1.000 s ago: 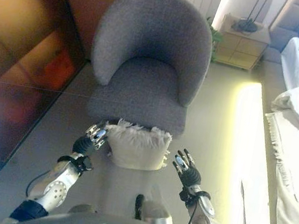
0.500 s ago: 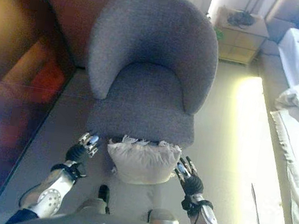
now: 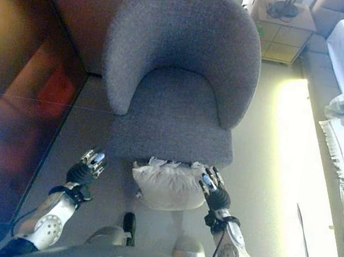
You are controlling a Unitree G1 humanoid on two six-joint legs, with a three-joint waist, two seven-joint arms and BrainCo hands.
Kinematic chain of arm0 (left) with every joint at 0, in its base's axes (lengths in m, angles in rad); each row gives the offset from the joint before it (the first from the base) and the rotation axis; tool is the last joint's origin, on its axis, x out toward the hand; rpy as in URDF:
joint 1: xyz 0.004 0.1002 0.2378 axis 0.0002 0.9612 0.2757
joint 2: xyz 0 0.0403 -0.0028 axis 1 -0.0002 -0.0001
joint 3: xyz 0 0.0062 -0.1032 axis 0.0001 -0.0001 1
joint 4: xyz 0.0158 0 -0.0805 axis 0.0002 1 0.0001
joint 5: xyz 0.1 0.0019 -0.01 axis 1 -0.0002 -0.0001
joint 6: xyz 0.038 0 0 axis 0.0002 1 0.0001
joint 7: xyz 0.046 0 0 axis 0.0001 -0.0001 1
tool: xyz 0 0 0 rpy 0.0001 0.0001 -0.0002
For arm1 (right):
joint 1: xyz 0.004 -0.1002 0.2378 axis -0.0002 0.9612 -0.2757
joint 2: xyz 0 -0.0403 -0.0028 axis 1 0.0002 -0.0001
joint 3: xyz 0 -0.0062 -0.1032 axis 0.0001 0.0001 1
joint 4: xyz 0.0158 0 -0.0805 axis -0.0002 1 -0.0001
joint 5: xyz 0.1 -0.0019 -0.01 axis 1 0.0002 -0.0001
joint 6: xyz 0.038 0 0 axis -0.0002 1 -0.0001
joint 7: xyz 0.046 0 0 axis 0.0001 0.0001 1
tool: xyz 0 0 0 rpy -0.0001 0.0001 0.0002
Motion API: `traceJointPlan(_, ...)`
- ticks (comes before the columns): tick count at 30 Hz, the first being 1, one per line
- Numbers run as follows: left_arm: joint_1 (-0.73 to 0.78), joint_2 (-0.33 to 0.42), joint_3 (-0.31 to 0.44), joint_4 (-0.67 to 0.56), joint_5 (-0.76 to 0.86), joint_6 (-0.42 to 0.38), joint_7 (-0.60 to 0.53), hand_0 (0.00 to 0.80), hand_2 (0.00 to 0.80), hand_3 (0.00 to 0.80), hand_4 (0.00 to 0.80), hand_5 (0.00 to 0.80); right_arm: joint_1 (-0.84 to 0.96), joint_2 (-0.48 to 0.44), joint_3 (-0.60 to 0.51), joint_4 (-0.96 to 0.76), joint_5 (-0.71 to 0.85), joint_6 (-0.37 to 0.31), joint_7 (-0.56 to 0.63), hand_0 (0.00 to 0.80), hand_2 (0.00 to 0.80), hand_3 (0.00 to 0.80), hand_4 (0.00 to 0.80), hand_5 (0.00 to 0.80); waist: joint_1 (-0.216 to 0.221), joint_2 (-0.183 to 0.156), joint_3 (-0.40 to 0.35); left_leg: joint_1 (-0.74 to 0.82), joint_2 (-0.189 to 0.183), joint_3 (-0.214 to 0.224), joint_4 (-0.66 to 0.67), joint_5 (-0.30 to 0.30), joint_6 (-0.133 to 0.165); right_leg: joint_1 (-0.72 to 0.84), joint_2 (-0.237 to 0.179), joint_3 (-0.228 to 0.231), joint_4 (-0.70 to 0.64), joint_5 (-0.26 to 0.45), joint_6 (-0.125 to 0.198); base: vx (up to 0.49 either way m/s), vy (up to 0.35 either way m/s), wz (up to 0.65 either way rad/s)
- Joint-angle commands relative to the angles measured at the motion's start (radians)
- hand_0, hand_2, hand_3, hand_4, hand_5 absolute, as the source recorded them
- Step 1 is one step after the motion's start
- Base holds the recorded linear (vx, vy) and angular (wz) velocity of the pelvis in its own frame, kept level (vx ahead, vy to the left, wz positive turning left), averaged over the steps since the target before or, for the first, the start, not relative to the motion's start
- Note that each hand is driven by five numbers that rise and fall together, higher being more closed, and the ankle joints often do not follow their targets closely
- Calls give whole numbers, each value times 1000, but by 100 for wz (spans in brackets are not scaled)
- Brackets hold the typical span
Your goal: Pick up the cushion and take it to the sofa
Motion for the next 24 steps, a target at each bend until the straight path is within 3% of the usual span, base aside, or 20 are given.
traceJointPlan(1,33,39,70,-50,33,-56,-33,0,0,0,0,0,11,17,16,-51,4,-41,11,0,0,0,0,0,18,-7,-51,32,-21,15,29,-105,59,-39,-73,-47,193,238,34,159,92,-14)
traceJointPlan(4,29,42,90,-72,24,-49,-30,0,0,0,0,0,18,21,16,-56,6,-34,16,0,0,0,0,0,21,-21,-44,53,-27,31,25,-111,42,-41,-122,-84,10,270,40,178,-50,-13)
traceJointPlan(7,22,50,92,-90,17,-45,-21,0,0,0,0,0,3,17,19,-55,14,-26,17,0,0,0,0,0,17,-53,-26,74,-17,50,46,-145,9,-42,-204,-98,-244,377,87,186,-213,-5)
traceJointPlan(10,22,58,77,-93,19,-59,-34,0,0,0,0,0,-31,8,19,-46,30,-14,7,0,0,0,0,0,12,-73,-17,80,-2,37,62,-179,-9,-47,-237,-60,-399,445,128,210,-200,9)
traceJointPlan(12,32,58,77,-87,18,-58,-50,0,0,0,0,0,-39,11,12,-32,35,-13,7,0,0,0,0,0,10,-79,-19,82,8,12,77,-195,-18,-46,-243,-13,-438,468,140,259,-192,47)
traceJointPlan(14,54,55,90,-87,23,-53,-68,0,0,0,0,0,-29,13,0,-34,34,-1,13,0,0,0,0,0,13,-84,-24,86,28,-2,97,-208,-27,-35,-250,1,-446,475,148,267,-206,44)
traceJointPlan(19,86,57,117,-93,33,-51,-87,0,0,0,0,0,5,7,-5,-68,27,38,28,0,0,0,0,0,16,-85,-35,83,94,-40,150,-221,-56,-5,-238,36,-417,391,148,252,-274,30)
traceJointPlan(22,85,50,122,-95,13,-50,-59,0,0,0,0,0,-15,-19,22,-73,16,58,32,0,0,0,0,0,18,-83,-39,103,158,-37,155,-204,-82,7,-196,31,-402,316,143,243,-322,25)
traceJointPlan(24,85,38,142,-86,-11,-41,-63,0,0,0,0,0,-29,-40,33,-97,-6,82,41,0,0,0,0,0,9,-72,-36,129,215,-35,159,-151,-100,-6,-140,49,-332,238,121,191,-267,-2)
